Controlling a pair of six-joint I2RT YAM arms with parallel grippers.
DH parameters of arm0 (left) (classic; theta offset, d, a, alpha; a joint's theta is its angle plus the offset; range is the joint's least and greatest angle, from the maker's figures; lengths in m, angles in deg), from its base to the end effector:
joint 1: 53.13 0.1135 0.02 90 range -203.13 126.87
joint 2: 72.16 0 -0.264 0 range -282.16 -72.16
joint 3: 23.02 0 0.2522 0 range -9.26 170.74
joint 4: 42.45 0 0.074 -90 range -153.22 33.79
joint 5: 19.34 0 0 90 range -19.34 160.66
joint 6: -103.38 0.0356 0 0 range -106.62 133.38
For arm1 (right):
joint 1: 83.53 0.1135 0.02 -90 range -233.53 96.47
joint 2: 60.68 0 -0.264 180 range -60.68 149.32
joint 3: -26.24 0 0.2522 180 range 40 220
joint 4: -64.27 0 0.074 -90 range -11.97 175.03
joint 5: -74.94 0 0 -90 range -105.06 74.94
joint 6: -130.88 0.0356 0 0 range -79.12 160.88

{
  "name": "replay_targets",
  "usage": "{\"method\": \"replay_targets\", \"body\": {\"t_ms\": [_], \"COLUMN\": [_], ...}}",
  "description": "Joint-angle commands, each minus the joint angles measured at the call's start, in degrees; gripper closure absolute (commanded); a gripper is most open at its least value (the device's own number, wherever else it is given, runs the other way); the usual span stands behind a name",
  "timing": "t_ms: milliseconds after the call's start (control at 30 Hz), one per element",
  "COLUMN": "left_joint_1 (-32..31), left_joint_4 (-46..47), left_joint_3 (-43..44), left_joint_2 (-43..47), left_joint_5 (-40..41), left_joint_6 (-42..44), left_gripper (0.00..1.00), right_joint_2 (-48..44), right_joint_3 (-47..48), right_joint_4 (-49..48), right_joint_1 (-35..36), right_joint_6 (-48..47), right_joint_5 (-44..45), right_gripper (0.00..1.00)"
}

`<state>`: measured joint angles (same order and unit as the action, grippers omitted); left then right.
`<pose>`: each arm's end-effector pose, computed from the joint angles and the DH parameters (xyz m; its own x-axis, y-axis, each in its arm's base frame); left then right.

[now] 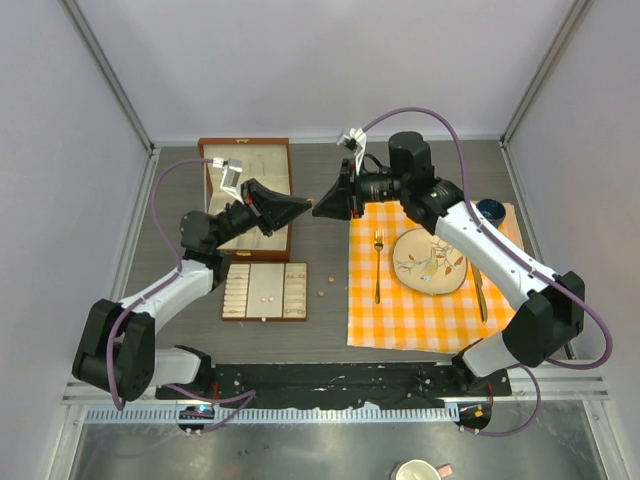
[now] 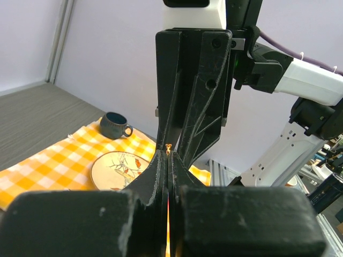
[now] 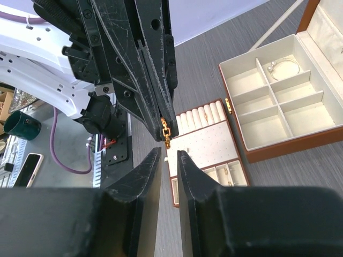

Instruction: Organize the mixed jewelry

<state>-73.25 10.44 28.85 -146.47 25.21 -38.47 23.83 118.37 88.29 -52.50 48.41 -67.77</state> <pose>0.2420 -0.1157 0.3216 -0.3495 -0.4595 -0.8165 0.8796 0.1393 -0.4548 0.2737 0.1977 0.3827 -0.3665 -0.1278 -0.9216 -0.9263 0.1437 0.3484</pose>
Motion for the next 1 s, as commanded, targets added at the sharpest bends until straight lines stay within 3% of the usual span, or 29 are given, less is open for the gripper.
{"method": "replay_targets", "body": {"t_ms": [0, 967], "left_joint_1": [0.3, -0.4], "left_joint_4": [3.3, 3.1], "left_joint_3": [0.5, -0.3], "left_joint_2": [0.6, 0.0], "left_joint_5": [-0.1, -1.9], "left_joint_6": [1.0, 1.5], "left_gripper": [1.0, 1.0], "right_joint_2": [-0.1, 0.4], "right_joint_3": [3.1, 4.2], "right_joint_4": [-2.2, -2.4], "right_joint_1": [0.4, 0.4], "right_joint_6": [0.6, 1.3], "right_joint_5": [-1.1, -1.5], "right_gripper": [0.77, 0.91]}}
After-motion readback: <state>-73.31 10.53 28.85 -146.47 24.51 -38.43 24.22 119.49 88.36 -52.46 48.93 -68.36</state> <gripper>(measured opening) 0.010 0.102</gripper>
